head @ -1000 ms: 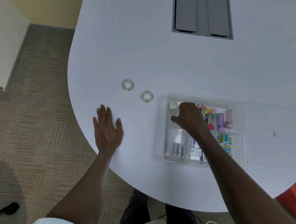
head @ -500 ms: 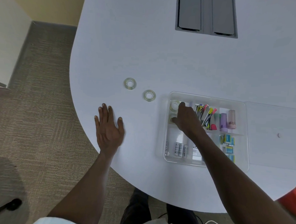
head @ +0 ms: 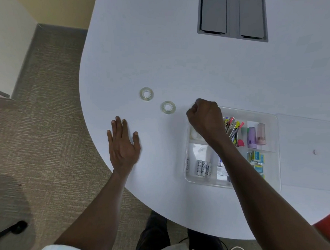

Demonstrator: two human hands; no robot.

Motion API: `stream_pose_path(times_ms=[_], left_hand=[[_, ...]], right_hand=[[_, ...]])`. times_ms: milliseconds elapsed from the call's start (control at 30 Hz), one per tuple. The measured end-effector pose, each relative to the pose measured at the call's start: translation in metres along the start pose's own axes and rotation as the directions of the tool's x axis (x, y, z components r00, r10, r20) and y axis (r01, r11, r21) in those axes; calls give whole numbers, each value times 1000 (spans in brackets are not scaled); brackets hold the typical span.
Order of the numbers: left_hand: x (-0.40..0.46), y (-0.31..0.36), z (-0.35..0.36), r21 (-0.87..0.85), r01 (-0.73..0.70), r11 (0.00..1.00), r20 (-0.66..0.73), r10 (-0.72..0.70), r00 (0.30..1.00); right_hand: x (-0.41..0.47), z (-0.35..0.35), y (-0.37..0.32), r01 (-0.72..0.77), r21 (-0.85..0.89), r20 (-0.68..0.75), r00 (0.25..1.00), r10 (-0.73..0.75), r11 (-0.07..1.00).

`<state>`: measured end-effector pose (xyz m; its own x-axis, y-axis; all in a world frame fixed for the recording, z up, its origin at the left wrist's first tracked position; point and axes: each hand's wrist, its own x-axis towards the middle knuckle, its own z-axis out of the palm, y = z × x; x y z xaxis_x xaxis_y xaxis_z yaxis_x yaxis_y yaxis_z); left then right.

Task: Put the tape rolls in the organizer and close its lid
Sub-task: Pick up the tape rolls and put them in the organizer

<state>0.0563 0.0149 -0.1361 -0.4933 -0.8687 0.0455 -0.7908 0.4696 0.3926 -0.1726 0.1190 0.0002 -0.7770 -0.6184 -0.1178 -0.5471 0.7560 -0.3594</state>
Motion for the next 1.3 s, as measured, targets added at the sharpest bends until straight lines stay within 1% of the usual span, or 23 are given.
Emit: stream_pose_path(times_ms=[100,200,267,400,467,567,700,767,833,967,1033,1100,1167,1233,1300], left_hand=[[0,-1,1,-1,1,1000,-4,-1,1000],[0,-2,2,4,0,1000,-12,0,1000],[0,-2,3,3,2,1000,-14,-2,1000],[-1,-3,3,-6,3,1000,-18,-3,1000],[-1,-3,3,-14,1,1000,-14,-1,1000],[0,-1,2,-27,5,1000,-5,-5,1000],[0,0,0,-39,6,999,-2,-6,1000],[0,2,-2,-40,7,999,0,-7,1000],[1,2,-2,-41,9,999,5,-9,1000],[0,1,-2,-30,12,999,8,-12,1000],[0,1,-2,-30,14,999,12,-14,1000],[0,2,-2,-30,19,999,16,-18,1000],[0,2,-3,-30,22,999,22,-22,1000],[0,2,-3,-28,22,999,29,-21,999],[0,3,-4,-25,20,999,36,-19,999]], right_hand=[[13,9,-15,153,21,44,987,-154,988],[23,29,-24,337,-55,153,933,-326,940],[26,42,-27,401,-106,216,903,-372,910],[29,59,-33,440,-161,296,875,-382,883],[29,65,-35,440,-179,313,873,-373,880],[28,70,-36,429,-198,278,887,-369,881],[26,66,-35,427,-117,221,891,-396,897],[26,58,-37,405,-40,161,905,-394,913],[27,48,-40,354,50,79,931,-357,934],[18,19,-34,229,272,-99,973,-210,935],[10,7,-23,187,321,-153,978,-144,928],[4,-2,-8,131,317,-171,982,-79,939],[-1,-6,12,57,274,-162,987,-12,960],[-6,-7,31,-31,217,-123,991,59,976],[-12,-4,43,-85,166,-63,993,97,983]])
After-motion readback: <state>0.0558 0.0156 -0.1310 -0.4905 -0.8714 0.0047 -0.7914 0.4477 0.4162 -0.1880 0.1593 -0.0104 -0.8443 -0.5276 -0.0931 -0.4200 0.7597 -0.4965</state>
